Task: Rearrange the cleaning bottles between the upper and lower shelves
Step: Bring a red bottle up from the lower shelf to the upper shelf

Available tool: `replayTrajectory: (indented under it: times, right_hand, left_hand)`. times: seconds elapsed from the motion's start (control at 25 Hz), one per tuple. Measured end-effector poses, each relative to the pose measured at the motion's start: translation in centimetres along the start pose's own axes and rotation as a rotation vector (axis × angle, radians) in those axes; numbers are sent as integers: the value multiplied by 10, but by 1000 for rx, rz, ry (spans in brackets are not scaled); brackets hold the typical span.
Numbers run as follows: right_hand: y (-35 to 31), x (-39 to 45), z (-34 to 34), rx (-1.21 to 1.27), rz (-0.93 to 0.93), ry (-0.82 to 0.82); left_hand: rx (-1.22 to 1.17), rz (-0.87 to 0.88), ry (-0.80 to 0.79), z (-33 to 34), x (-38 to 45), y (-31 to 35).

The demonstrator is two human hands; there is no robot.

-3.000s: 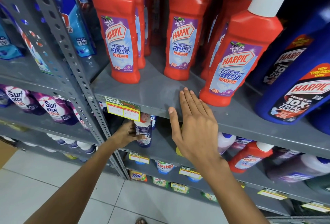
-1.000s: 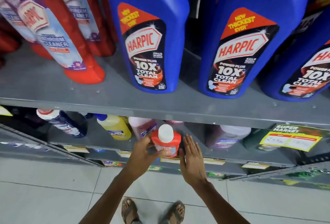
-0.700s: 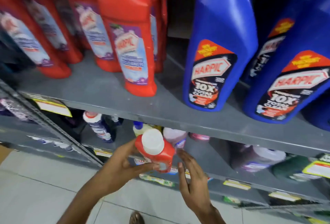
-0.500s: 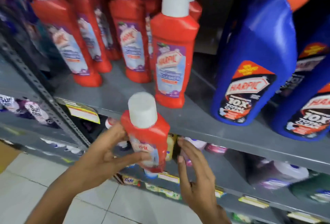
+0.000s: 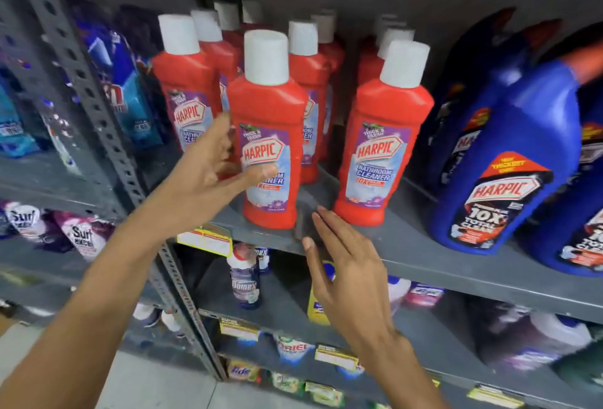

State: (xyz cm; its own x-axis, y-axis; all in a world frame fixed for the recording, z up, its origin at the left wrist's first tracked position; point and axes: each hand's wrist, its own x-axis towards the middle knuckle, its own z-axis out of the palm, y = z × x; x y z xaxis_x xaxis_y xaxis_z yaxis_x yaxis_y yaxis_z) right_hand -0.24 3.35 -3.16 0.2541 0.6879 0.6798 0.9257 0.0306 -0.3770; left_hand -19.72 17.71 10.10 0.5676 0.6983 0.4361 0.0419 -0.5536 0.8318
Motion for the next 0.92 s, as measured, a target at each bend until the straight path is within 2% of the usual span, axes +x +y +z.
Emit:
replayTrajectory:
  times: [0.24, 0.44, 0.92]
  right_hand:
    - [-4, -4, 14, -200, -12, 43]
    - [-3, -4, 16, -218, -35, 84]
    - [-6, -4, 16, -187, 9, 50]
  left_hand:
    - [4, -58, -57, 1, 18, -6]
    - [-10, -68, -92, -4, 22, -7]
    - [-62, -103, -77, 0, 32, -22]
